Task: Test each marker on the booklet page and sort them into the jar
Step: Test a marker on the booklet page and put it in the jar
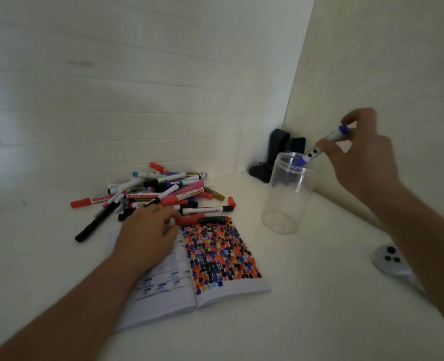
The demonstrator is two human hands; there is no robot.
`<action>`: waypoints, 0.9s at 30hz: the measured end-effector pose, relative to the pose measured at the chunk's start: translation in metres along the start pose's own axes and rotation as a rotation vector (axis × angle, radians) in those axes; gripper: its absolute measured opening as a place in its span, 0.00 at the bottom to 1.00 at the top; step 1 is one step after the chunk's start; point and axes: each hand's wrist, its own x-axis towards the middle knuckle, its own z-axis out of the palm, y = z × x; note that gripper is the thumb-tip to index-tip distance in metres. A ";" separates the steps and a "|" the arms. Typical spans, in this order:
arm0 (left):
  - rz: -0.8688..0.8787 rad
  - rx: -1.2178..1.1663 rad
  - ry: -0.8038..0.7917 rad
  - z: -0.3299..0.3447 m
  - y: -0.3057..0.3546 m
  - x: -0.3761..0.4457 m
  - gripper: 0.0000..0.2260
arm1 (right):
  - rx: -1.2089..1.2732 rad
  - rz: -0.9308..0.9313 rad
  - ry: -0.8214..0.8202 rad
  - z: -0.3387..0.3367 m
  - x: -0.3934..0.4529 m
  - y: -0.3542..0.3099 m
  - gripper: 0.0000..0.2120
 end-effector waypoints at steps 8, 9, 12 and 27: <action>-0.007 0.107 -0.119 0.003 0.002 -0.001 0.20 | -0.223 -0.089 -0.300 0.041 -0.016 0.018 0.08; -0.012 0.108 -0.129 0.003 0.004 0.000 0.20 | -0.232 -0.096 -0.306 0.042 -0.017 0.018 0.10; -0.044 0.048 -0.155 0.002 0.005 0.003 0.19 | -0.253 -0.109 -0.304 0.045 -0.020 0.018 0.15; 0.122 -0.396 0.003 -0.017 0.017 -0.006 0.08 | -0.148 -0.523 -0.472 0.117 -0.110 -0.065 0.21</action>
